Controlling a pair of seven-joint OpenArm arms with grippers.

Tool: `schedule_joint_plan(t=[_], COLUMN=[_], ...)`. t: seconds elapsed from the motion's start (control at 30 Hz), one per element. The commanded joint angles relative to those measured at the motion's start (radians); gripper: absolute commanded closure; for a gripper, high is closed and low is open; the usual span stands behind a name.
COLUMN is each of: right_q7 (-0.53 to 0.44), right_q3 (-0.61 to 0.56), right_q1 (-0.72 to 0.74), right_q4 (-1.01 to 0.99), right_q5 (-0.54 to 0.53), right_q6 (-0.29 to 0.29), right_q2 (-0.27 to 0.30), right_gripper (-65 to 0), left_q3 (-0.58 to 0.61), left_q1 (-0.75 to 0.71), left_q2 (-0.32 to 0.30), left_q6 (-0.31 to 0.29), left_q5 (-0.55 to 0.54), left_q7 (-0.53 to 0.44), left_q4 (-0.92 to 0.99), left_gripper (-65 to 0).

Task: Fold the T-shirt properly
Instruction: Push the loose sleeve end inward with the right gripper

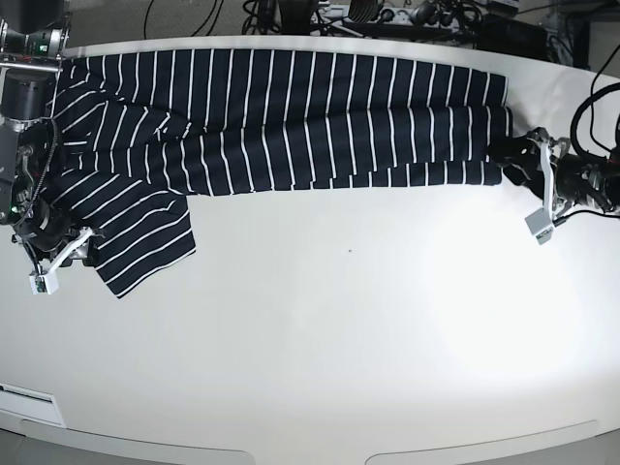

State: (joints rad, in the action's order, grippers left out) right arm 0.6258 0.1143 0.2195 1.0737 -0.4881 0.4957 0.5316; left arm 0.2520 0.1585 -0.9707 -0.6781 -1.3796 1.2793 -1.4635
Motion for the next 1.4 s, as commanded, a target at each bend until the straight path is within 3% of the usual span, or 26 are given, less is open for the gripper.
schedule_joint_plan(t=[0.0, 0.13, 0.3, 0.37, 0.47, 0.5, 0.63, 0.83, 0.97, 1.1, 1.37], right_q7=[0.035, 0.088, 0.093, 0.094, 0.094, 0.095, 0.146, 0.481, 0.595, 0.615, 0.734], right_q3=[0.004, 0.004, 0.004, 0.004, 0.004, 0.004, 0.004, 0.004, 0.005, 0.013, 0.048], right_q1=[0.009, 0.011, 0.011, 0.011, 0.014, 0.017, 0.034, 0.038, 0.024, -0.041, -0.204], right_q4=[-0.002, -0.002, -0.002, -0.002, -0.002, -0.002, 0.008, 0.119, 0.229, 0.373, 0.631], right_q5=[-0.019, -0.162, -0.282, -0.319, -0.362, -0.384, -0.506, -0.823, -0.995, -0.995, -0.995], right_q6=[0.028, 0.131, 0.202, 0.202, 0.202, 0.202, 0.202, 0.202, 0.202, 0.202, 0.202], right_q2=[0.017, 0.017, 0.017, 0.017, 0.018, 0.018, 0.03, 0.075, 0.135, 0.197, 0.21], right_gripper=[-34.3, -34.3, -33.6, -26.7, -3.5, 0.0, 0.0, 0.0, 0.0, 0.0, 0.0], left_q3=[-0.014, -0.014, -0.014, -0.014, -0.014, -0.014, -0.014, -0.014, -0.014, -0.014, -0.014], left_q1=[0.016, 0.016, 0.016, 0.016, 0.016, 0.016, 0.017, 0.017, 0.017, 0.017, 0.017], left_q2=[-0.029, -0.029, -0.029, -0.029, -0.029, -0.029, -0.029, -0.029, -0.029, -0.029, -0.029], left_q6=[-0.002, -0.002, -0.002, -0.002, -0.002, -0.002, -0.002, -0.002, -0.002, -0.002, -0.002], left_q5=[-0.016, -0.016, -0.016, -0.016, -0.016, -0.016, -0.016, -0.016, -0.016, -0.016, -0.016], left_q7=[-0.017, -0.031, -0.031, -0.036, -0.054, -0.058, -0.076, -0.077, -0.083, -0.083, -0.083], left_q4=[-0.008, -0.008, -0.008, -0.008, -0.008, -0.008, -0.008, -0.008, -0.008, -0.008, -0.008], left_gripper=[-35.4, -35.4, -35.4, -35.3, -35.3, -35.3, -32.4, -32.4, -32.4, -32.4, -32.5])
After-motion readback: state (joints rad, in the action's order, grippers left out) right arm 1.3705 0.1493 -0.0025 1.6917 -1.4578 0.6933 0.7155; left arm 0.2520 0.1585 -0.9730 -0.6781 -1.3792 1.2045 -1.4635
